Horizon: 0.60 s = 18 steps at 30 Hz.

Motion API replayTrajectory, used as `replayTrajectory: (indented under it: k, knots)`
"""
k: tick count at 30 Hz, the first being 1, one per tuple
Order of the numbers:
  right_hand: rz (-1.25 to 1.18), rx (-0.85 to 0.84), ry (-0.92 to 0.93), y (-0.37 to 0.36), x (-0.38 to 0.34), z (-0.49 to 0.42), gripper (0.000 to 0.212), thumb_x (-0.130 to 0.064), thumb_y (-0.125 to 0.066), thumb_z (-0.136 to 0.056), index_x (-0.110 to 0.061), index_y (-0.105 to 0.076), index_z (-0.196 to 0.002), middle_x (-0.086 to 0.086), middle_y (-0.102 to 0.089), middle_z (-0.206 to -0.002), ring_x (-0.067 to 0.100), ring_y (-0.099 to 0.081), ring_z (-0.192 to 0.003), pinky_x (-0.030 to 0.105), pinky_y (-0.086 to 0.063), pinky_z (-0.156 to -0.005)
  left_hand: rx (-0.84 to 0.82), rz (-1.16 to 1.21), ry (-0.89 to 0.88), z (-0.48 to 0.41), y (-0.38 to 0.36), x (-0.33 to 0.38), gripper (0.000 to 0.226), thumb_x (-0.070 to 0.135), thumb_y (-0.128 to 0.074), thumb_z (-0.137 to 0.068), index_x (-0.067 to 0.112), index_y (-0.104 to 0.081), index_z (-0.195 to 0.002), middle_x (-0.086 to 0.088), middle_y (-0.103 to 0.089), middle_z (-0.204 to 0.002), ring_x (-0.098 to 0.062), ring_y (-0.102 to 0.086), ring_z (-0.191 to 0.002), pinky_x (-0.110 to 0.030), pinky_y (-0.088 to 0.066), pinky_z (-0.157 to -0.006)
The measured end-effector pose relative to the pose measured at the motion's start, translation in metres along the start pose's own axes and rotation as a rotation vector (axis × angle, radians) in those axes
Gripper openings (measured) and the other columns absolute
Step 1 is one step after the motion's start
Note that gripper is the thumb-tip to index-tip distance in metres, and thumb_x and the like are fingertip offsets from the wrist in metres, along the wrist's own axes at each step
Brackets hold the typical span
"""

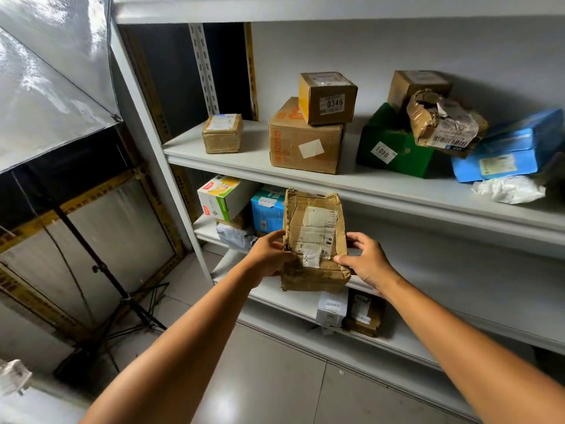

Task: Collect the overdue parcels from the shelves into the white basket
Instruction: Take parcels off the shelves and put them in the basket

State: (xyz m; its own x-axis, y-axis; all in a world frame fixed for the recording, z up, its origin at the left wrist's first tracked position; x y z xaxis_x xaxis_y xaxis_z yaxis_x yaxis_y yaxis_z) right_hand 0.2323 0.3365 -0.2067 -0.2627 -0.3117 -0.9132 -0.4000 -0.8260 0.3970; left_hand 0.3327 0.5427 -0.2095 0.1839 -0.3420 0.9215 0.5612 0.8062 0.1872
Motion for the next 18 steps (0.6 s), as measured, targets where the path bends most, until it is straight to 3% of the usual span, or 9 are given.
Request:
replayTrajectory:
  k: [4,10,15,18]
  knots:
    - [-0.009,0.023,0.041,-0.009,-0.011,0.005,0.062,-0.013,-0.082,-0.076,-0.013,-0.055,-0.132,0.002,-0.058,-0.129,0.012,-0.048,-0.123,0.024,-0.035,-0.097,-0.029,0.028,0.017,0.000,0.017,0.000,0.059,0.002,-0.071,-0.087,0.027,-0.052,-0.138,-0.002,-0.066,-0.108,-0.014,-0.065,-0.096,-0.032,-0.056,-0.067]
    - [0.091,0.047,0.106,-0.024,-0.033,0.004,0.064,-0.020,-0.083,-0.076,-0.016,-0.055,-0.133,0.001,-0.061,-0.128,0.006,-0.048,-0.108,0.023,-0.039,-0.090,-0.010,0.114,0.001,-0.001,0.040,-0.007,0.066,0.001,-0.071,-0.086,0.034,-0.048,-0.137,-0.010,-0.063,-0.121,-0.028,-0.064,-0.111,-0.053,-0.056,-0.091]
    - [0.175,0.008,0.145,-0.035,-0.050,0.001,0.063,-0.023,-0.083,-0.075,-0.021,-0.056,-0.132,-0.002,-0.062,-0.126,0.009,-0.053,-0.108,0.026,-0.044,-0.090,0.000,0.248,0.009,0.006,0.048,-0.023,0.060,-0.003,-0.068,-0.086,0.038,-0.052,-0.126,-0.012,-0.059,-0.128,-0.033,-0.062,-0.114,-0.047,-0.059,-0.083]
    - [0.213,-0.012,0.166,-0.039,-0.056,0.001,0.063,-0.023,-0.083,-0.075,-0.021,-0.056,-0.132,-0.003,-0.062,-0.127,0.016,-0.056,-0.116,0.025,-0.043,-0.089,0.010,0.311,0.016,0.009,0.049,-0.031,0.063,-0.004,-0.067,-0.086,0.035,-0.049,-0.132,-0.012,-0.059,-0.129,-0.035,-0.062,-0.114,-0.047,-0.059,-0.080]
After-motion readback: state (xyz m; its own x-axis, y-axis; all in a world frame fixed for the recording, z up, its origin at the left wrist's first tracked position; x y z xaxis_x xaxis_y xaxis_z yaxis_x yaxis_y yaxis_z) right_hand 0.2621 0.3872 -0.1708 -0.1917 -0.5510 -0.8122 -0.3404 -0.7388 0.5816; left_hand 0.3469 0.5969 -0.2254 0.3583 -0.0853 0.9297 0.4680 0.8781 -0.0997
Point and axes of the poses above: each hand's wrist, its own z-axis away from the middle knuckle, its own y-axis out of the back of the hand, x = y × z, the point moved 6 cm from there along -z, towards the middle knuckle
